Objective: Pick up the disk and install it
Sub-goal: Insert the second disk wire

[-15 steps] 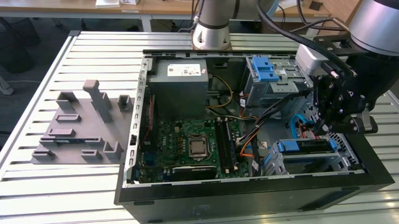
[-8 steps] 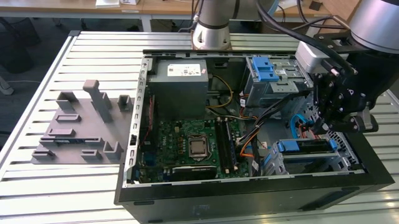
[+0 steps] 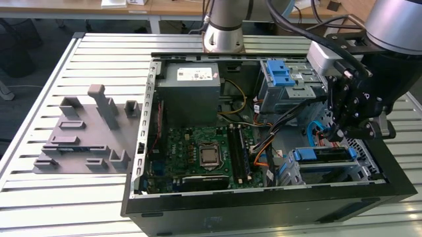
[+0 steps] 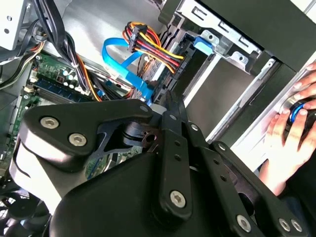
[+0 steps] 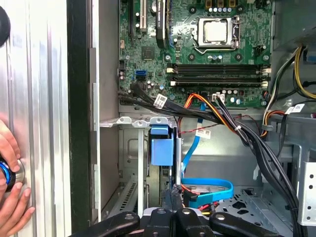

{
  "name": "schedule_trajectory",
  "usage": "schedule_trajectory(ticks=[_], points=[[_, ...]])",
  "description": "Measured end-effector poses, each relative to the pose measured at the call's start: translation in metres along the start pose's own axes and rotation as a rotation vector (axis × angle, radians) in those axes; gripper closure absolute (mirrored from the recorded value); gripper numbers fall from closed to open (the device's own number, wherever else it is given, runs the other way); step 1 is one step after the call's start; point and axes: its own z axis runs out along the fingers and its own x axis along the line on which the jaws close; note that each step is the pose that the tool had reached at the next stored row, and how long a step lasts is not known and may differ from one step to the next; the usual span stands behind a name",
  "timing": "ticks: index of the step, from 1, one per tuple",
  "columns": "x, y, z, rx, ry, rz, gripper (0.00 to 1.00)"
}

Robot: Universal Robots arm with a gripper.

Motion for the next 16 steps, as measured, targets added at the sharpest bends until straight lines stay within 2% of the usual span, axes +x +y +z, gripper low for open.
schedule_trajectory(ticks=[6,9,16], points=[[0.0,0.0,-0.0027,-0.0091,-0.0002,0.0,0.89],[-0.0007,-0.0001,-0.003,-0.01,-0.0023,0.005,0.89],[-0.0043,-0.0002,-0.007,-0.0108,-0.0018,0.017,0.89]])
